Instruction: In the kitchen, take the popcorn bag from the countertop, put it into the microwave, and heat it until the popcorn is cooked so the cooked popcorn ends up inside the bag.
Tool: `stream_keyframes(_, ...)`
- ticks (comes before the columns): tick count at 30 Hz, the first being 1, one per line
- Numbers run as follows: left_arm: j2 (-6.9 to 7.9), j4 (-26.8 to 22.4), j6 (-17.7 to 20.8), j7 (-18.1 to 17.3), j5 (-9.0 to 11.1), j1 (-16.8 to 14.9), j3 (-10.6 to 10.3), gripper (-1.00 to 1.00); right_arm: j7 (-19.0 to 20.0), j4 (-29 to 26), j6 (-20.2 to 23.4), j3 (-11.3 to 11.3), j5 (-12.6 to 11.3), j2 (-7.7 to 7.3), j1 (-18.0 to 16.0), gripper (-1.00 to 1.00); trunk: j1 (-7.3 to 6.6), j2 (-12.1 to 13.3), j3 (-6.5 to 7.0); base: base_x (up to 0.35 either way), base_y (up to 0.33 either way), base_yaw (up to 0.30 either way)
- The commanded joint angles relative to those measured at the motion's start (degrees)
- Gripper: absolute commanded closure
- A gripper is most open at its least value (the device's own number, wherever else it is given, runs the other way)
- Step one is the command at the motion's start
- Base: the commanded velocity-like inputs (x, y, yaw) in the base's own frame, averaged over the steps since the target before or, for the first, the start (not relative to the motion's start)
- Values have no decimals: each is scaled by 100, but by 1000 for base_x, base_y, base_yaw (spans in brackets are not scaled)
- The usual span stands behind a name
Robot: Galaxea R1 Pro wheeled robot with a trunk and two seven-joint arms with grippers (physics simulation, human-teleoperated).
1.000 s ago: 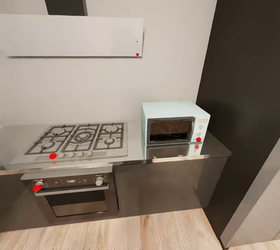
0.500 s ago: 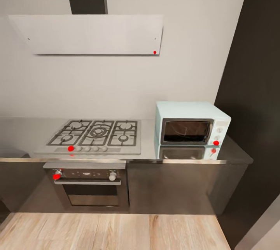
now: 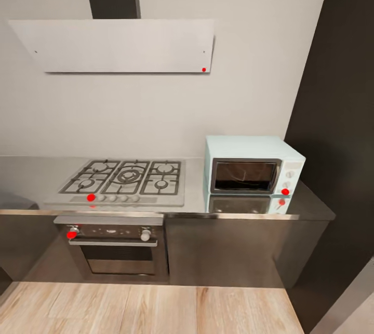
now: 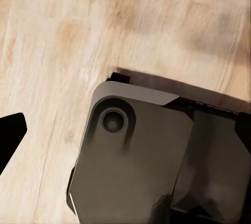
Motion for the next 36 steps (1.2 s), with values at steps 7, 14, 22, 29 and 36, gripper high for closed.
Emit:
stream_keyframes(7,-4,1,-10,28,31,-4,-48,-100,-23,9,1,-48,52,-3,-8,-100,3,-12,-12,0,-287,0)
stream_keyframes(14,-2,1,-12,21,31,-1,-48,-100,-24,8,2,-48,52,-11,-8,-100,3,-12,-12,0,-288,0)
stream_keyframes(22,-1,1,-9,11,31,-1,-48,-100,48,9,-20,-48,52,-7,-8,-100,3,-12,-12,0,-288,0)
stream_keyframes(29,-1,1,-15,-7,31,-4,-48,-100,39,5,-30,-59,48,9,-8,-100,3,-12,-12,54,-216,0)
stream_keyframes(36,-1,1,-18,-7,31,0,-48,-100,77,-451,-11,-47,109,995,-8,-100,3,-12,-12,6,-6,0)
